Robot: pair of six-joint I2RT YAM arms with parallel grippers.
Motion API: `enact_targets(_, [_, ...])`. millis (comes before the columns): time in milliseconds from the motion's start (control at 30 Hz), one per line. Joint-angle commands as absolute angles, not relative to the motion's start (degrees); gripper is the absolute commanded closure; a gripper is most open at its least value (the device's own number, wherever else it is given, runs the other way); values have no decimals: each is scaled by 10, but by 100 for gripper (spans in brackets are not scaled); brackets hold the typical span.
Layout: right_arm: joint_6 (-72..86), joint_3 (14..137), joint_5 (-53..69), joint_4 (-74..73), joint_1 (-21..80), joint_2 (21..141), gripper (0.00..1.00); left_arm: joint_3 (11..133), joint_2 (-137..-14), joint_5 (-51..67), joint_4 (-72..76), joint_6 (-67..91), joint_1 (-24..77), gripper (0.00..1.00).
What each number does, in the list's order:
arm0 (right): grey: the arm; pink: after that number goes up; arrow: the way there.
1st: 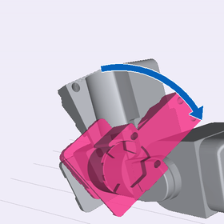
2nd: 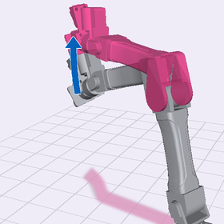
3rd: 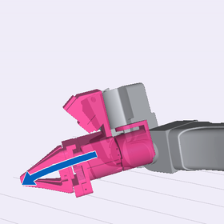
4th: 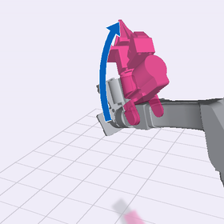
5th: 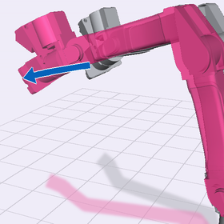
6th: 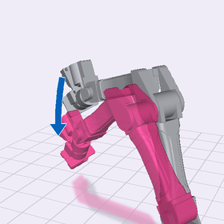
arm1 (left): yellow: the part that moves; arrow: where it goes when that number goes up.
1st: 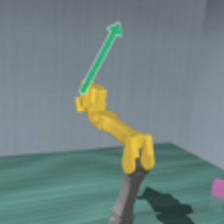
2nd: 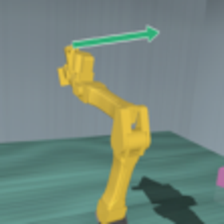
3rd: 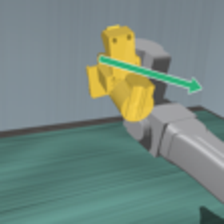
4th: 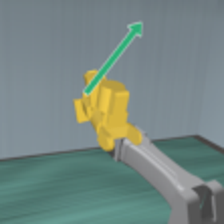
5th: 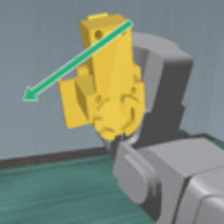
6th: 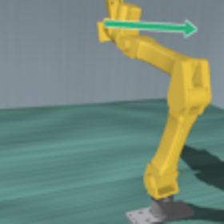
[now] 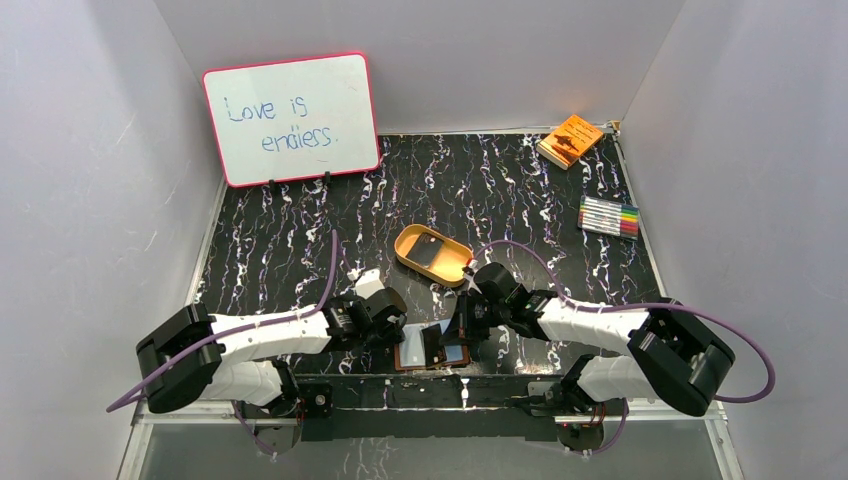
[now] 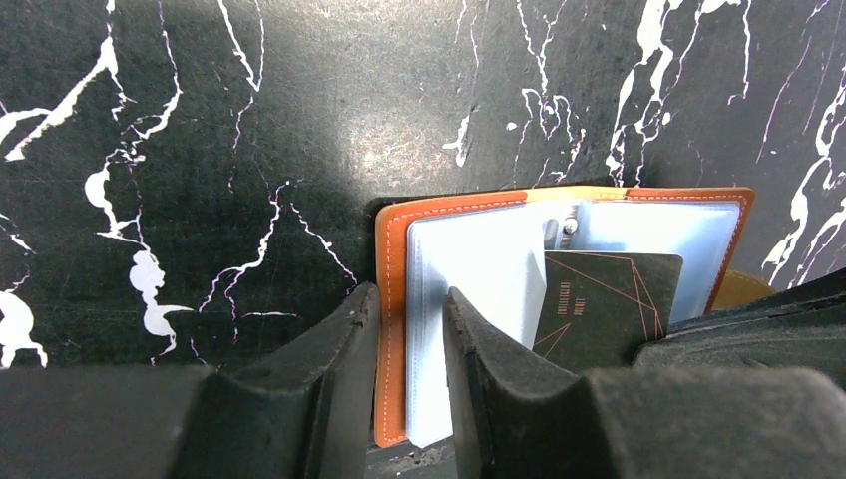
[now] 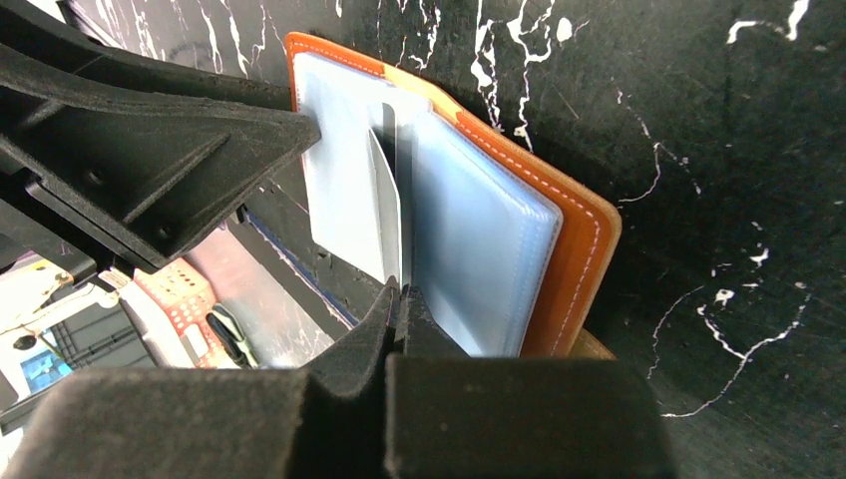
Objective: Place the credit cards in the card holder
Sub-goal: Insert the credit card into the card holder.
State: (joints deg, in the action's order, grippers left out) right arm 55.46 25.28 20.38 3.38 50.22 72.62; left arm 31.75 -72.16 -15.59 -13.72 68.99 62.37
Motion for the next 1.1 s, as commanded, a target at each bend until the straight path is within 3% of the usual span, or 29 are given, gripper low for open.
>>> enact_targets(0, [555,262,173,50,498,730,100,295,-742,-154,-195,676,624,74])
enact_targets(633, [575,266,180,73,497,772,100,303,-727,-161,-214,675,624,75])
enact_targets(1067, [591,259,175,89,497,780,100,291,-637,-180,-271,701,625,75])
